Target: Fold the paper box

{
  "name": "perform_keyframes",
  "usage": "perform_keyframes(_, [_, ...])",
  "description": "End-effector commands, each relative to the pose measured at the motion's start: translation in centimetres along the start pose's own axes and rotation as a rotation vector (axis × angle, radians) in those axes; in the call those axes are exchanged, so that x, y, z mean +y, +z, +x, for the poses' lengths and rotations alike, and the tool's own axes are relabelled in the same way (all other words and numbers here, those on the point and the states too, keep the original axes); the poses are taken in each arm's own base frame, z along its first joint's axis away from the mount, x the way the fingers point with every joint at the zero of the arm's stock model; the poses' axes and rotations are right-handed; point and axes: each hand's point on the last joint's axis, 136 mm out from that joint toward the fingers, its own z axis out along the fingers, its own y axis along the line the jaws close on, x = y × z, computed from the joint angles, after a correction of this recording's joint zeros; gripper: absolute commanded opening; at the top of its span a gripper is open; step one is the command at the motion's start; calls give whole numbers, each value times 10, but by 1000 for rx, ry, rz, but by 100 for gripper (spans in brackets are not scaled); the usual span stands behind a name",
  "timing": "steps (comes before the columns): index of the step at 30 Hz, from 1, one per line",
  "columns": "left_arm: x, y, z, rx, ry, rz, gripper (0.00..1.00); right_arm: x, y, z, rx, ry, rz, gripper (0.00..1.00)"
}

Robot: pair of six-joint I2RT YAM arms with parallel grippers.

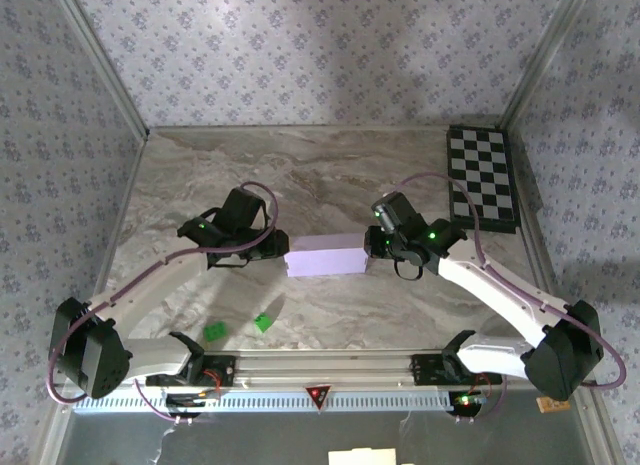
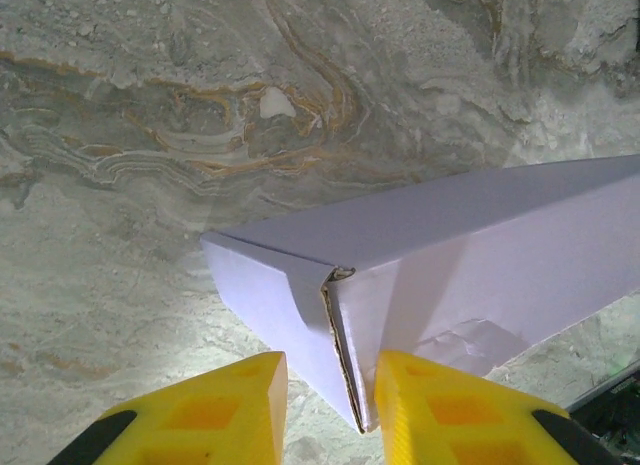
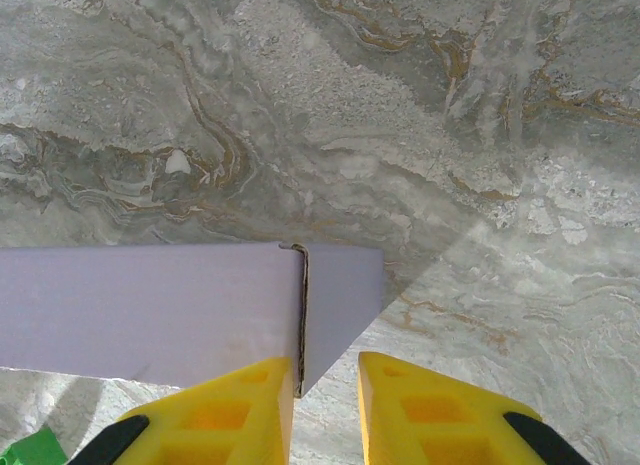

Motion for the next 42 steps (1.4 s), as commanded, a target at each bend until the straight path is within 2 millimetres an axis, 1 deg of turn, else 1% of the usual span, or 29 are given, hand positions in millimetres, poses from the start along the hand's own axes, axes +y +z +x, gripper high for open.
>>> perform_keyframes(1, [37,21,36,138,-40,-124,29,4,-5,-6,-2,-6,-14,24])
perform_keyframes(3, [39,21,37,140,-40,-130,28,9,-8,-10,-7,-8,-30,24])
perform_keyframes(6, [39,18,37,129,-37,-135,28,14,-6,-13,1,-1,-61,24])
perform_keyframes(9, [40,15,36,120,-36,-139,27,8,3,-7,30,12,-54,23])
perform_keyframes(12, [42,15,37,123,-35,-150,25,-11,18,11,70,27,-3,20])
perform_keyframes(14, [45,16,39,127,-35,-158,23,-26,27,31,115,47,27,18])
perform_keyframes(15, [46,16,39,125,-36,-163,22,-31,30,38,132,58,36,17])
perform_keyframes(16, [51,15,45,147,-40,-180,21,-35,32,45,140,67,43,15])
perform_keyframes(18, [45,15,46,151,-39,-145,19,-40,32,50,140,76,45,12])
perform_keyframes(19, [41,13,45,148,-40,-129,18,-40,31,49,132,79,41,11])
perform_keyframes(20, [33,12,35,112,-36,-95,18,-39,30,48,123,80,35,11])
perform_keyframes(23, [17,1,17,64,-22,-61,19,-33,23,36,96,82,17,12])
perform_keyframes(26, [3,-12,-3,1,-13,-39,26,-22,12,17,58,58,-13,16])
perform_keyframes(27, [-3,-17,-9,-23,-12,-24,31,-17,8,10,45,53,-29,18])
perform_keyframes(29, [-14,-25,-19,-58,-7,13,39,-10,2,-2,26,54,-60,22])
perform_keyframes(31, [-22,-31,-27,-81,-2,42,44,-4,-3,-10,15,63,-91,27])
perform_keyframes(34, [-28,-31,-30,-79,-2,66,50,2,-5,-16,17,39,-128,31])
perform_keyframes(36, [-31,-26,-29,-61,-4,80,54,6,-5,-18,24,41,-153,36])
perform_keyframes(39, [-30,-15,-24,-15,-10,87,60,8,-2,-17,49,38,-175,48])
perform_keyframes(42, [-27,-5,-16,29,-11,85,62,6,2,-18,55,33,-176,51])
